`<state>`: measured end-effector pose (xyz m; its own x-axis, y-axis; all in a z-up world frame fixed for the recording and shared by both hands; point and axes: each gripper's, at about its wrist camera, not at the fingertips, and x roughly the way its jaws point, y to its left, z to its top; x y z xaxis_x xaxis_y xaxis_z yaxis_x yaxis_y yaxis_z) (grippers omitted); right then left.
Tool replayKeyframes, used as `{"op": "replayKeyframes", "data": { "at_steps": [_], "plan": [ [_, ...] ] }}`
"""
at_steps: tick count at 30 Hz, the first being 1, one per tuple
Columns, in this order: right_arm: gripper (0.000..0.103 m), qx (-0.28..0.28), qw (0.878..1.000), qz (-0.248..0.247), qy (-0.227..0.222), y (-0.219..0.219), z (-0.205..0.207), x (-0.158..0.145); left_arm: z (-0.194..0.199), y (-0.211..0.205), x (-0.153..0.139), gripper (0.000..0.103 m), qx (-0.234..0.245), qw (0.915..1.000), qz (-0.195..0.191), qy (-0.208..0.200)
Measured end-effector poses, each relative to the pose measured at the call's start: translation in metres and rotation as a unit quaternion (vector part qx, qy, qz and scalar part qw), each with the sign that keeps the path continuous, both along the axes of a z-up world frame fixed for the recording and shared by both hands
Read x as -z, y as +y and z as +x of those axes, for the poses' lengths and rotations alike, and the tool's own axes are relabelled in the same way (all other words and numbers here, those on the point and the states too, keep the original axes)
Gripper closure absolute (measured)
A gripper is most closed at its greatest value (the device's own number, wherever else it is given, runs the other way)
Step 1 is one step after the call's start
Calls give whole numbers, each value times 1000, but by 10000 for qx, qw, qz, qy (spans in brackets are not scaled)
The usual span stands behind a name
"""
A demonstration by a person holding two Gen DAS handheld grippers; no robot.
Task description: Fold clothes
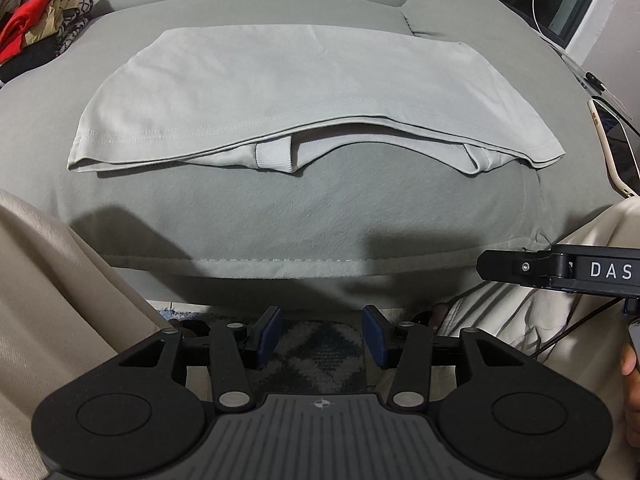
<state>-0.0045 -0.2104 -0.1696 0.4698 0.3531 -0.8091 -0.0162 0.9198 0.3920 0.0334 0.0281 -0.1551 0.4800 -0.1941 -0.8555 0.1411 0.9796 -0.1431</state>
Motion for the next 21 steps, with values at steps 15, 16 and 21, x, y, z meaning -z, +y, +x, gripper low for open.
{"op": "replayKeyframes", "data": {
  "at_steps": [15, 16, 21],
  "plan": [
    [30, -46, 9999, -18, 113, 3, 3, 5, 4, -3, 5, 56, -42, 9999, -4, 144],
    [30, -54, 9999, -29, 114, 3, 3, 5, 5, -3, 5, 56, -44, 9999, -4, 151],
    [29, -42, 9998, -74, 186, 3, 5, 7, 5, -3, 6, 56, -76, 9998, -9, 162]
  ]
}}
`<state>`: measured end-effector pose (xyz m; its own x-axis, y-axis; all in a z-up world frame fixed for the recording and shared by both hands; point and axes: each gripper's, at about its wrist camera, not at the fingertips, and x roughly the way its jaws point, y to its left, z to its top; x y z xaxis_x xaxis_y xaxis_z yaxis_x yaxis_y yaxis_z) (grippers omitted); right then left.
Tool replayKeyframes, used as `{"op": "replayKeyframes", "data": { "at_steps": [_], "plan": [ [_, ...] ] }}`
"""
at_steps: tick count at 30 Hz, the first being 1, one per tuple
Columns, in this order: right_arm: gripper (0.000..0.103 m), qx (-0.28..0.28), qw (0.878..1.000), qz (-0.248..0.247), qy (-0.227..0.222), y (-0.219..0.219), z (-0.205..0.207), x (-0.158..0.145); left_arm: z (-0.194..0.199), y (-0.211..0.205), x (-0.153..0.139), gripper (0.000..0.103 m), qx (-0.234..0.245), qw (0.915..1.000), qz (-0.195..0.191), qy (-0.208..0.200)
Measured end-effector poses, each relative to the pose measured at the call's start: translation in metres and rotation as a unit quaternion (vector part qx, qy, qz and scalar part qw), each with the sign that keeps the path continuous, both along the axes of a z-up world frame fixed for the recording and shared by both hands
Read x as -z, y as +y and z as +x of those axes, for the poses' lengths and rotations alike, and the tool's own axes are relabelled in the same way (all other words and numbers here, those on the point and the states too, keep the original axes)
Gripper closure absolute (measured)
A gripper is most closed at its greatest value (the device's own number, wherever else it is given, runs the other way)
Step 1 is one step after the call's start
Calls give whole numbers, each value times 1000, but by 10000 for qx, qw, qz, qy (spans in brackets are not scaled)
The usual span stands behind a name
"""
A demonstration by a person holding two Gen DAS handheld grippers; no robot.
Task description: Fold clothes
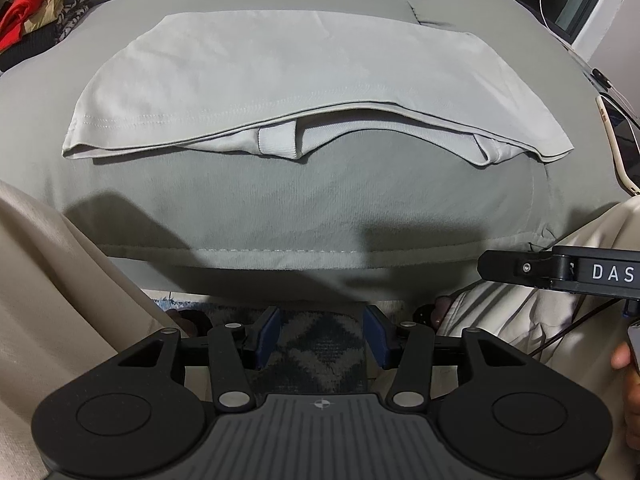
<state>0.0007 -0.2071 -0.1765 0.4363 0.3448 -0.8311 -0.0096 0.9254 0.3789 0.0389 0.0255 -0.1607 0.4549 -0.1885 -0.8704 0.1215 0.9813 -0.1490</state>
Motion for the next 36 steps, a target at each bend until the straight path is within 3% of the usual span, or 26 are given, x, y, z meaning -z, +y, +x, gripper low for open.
{"op": "replayKeyframes", "data": {
  "at_steps": [6, 10, 14, 18, 25, 29, 34, 36],
  "plan": [
    [29, -17, 10000, 53, 37, 0, 1, 0, 1, 1, -1, 55, -50, 10000, -12, -11],
    [30, 222, 9986, 461, -164, -18, 8, -13, 4, 3, -28, 55, -66, 9980, -202, -591],
    [31, 930, 9912, 668, -663, -52, 24, -31, 22, 4, -53, 55, -64, 9931, -364, -1113],
    [31, 1799, 9773, 931, -625, -85, 47, -24, 56, 3, -55, 57, -202, 9922, -256, -1206],
    [35, 2549, 9572, 1326, -356, -102, 78, 8, 96, 13, -46, 60, -609, 9899, -418, -1210],
    [35, 2767, 9466, 1536, -607, -108, 79, 10, 102, 16, -44, 61, -632, 9890, -512, -1237],
    [35, 2700, 9468, 1590, -732, -107, 82, 10, 101, 17, -44, 60, -588, 9893, -544, -1221],
    [42, 2672, 9470, 1614, -757, -107, 80, 8, 103, 18, -43, 60, -561, 9895, -539, -1215]
  ]
}}
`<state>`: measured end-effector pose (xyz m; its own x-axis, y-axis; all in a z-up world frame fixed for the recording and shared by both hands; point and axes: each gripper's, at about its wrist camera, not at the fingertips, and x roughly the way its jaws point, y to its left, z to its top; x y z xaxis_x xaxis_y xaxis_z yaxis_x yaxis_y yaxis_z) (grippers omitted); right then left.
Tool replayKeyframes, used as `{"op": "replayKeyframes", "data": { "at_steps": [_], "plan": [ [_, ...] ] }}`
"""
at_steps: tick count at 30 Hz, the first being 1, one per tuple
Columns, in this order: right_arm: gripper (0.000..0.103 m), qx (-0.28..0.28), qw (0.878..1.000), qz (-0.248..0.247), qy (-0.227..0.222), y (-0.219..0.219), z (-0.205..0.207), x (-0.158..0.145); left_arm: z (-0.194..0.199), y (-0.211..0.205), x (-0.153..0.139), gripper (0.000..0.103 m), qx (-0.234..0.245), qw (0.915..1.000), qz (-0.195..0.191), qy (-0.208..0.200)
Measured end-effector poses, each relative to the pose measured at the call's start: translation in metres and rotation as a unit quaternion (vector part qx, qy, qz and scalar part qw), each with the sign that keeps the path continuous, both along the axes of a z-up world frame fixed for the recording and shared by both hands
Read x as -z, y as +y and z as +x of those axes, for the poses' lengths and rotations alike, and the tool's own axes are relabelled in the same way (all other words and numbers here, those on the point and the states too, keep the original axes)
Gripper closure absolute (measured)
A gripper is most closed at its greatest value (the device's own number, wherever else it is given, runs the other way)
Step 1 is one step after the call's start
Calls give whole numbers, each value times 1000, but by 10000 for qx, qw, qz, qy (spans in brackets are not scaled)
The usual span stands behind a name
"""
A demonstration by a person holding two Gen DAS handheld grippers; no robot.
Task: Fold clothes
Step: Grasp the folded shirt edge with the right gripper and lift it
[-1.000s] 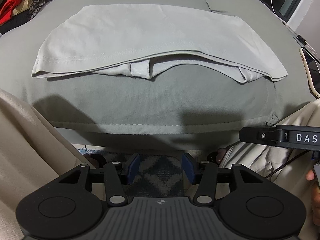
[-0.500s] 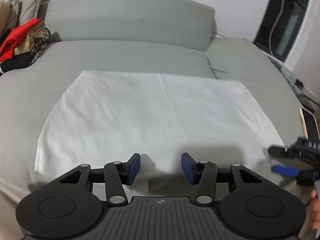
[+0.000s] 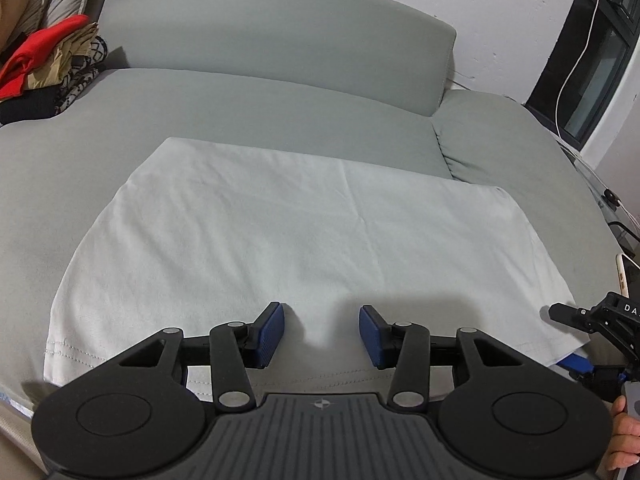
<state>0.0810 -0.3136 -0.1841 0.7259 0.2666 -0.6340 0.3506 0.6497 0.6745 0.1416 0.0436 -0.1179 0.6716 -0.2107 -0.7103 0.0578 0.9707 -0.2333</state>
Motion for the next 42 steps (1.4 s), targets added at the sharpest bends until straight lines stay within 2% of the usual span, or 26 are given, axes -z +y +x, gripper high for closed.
{"op": "replayKeyframes", "data": {
  "at_steps": [1, 2, 6, 10, 12, 16, 20, 23, 24, 25, 27, 29, 32, 35, 38, 42],
  "plan": [
    [47, -13, 10000, 7, -17, 0, -1, -1, 1, 0, 0, 60, 10, 10000, 2, 3],
    [47, -38, 10000, -19, -11, -1, -1, -1, 1, 0, 1, 60, 20, 10000, 6, 7],
    [47, -100, 9999, -122, 55, 0, 8, -2, 3, -1, 0, 60, 93, 9999, 73, 17],
    [43, -223, 9986, -403, 270, 6, 23, -4, 1, -3, -4, 60, 140, 9998, -49, 96],
    [43, -107, 9990, -228, 356, 2, 25, -3, 1, -5, -4, 60, 159, 9997, -48, 156],
    [41, -60, 9996, -108, 237, -1, 21, 1, 0, -2, -1, 60, 170, 9995, -157, 220],
    [38, 133, 9991, 397, -10, -10, 36, 13, 2, 0, 0, 59, 191, 9994, -179, 236],
    [38, 21, 9994, 266, -238, -6, 44, 18, 2, 1, 1, 59, 209, 9993, -206, 228],
    [42, 28, 9994, 194, -299, -4, 42, 19, 2, 2, 1, 59, 210, 9993, -229, 225],
    [61, 34, 9993, 122, -360, -2, 39, 19, 2, 3, 1, 59, 210, 9992, -252, 222],
    [91, 75, 9993, 168, -326, -8, 32, 18, 2, 4, 2, 59, 216, 9991, -291, 215],
    [95, 126, 9993, 237, -277, -12, 33, 14, 2, 4, 2, 59, 258, 9991, -268, 210],
    [97, -13, 9987, -500, -125, 1, 41, -11, 3, 1, 1, 60, 375, 9989, -144, 239],
    [98, -236, 9890, -1458, -97, 27, 50, -47, 7, 4, -3, 60, 502, 9982, -89, 311],
    [98, -640, 9684, -2390, -318, 65, 58, -87, 10, 11, -9, 59, 564, 9977, -132, 360],
    [98, -1309, 9327, -3268, -784, 135, 61, -126, 2, 65, -22, 59, 75, 9975, -698, 43]
  ]
}}
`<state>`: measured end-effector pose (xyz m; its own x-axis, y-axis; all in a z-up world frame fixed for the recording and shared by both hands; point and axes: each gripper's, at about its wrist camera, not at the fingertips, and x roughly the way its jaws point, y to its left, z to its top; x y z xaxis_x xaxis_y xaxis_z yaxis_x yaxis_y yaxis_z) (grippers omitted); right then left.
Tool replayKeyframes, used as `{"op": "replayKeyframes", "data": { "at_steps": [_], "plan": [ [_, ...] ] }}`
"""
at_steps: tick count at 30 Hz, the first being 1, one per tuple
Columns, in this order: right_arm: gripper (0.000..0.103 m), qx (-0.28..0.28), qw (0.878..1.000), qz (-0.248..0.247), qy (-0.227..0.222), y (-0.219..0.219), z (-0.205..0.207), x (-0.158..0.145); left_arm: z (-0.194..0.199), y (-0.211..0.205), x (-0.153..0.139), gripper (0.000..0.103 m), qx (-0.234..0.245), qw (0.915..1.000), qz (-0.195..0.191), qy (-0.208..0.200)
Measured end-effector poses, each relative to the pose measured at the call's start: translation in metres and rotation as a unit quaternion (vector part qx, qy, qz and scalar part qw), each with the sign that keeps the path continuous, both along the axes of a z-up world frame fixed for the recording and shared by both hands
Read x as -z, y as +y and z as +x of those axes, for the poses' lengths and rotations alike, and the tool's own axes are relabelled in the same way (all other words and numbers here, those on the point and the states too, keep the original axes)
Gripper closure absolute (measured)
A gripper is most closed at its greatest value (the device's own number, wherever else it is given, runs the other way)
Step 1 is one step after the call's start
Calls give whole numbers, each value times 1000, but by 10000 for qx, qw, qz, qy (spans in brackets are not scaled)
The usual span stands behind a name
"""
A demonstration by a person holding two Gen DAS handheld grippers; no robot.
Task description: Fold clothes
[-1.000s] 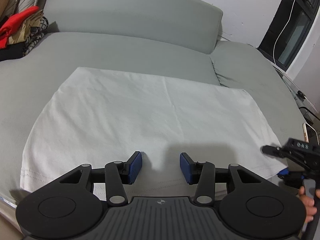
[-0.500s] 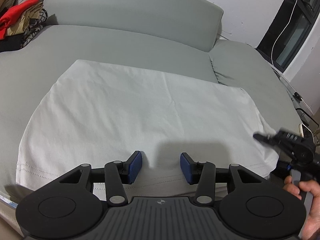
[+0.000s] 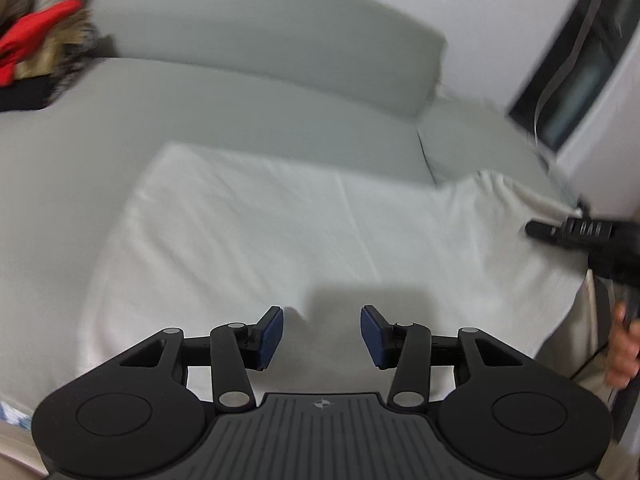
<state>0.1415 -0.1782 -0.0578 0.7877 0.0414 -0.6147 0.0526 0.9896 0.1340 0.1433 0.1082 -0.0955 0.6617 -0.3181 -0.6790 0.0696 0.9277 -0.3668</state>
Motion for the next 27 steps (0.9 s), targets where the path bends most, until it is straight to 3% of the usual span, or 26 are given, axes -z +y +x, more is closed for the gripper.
{"op": "replayKeyframes", "data": {
  "at_steps": [3, 6, 11, 15, 21, 27],
  "plan": [
    [98, -675, 9967, -382, -235, 62, -2, -17, -5, 55, 0, 59, -617, 9974, -368, -56],
    [98, -1361, 9895, -468, -105, 126, -2, -11, -10, 109, 3, 59, -1272, 9894, -700, -75],
    [98, -2058, 9727, -726, 787, 215, -4, 35, -19, 159, 29, 60, -1946, 9731, -1233, -84],
    [98, -1882, 9738, -864, 937, 226, -8, 53, -26, 164, 33, 58, -1817, 9738, -1335, -291],
    [98, -1556, 9840, -362, 784, 221, -9, 27, -23, 167, 41, 58, -1743, 9716, -1584, -225],
    [98, -1754, 9815, -320, 696, 244, 3, 10, -22, 166, 39, 58, -1774, 9705, -1596, -340]
  ]
}}
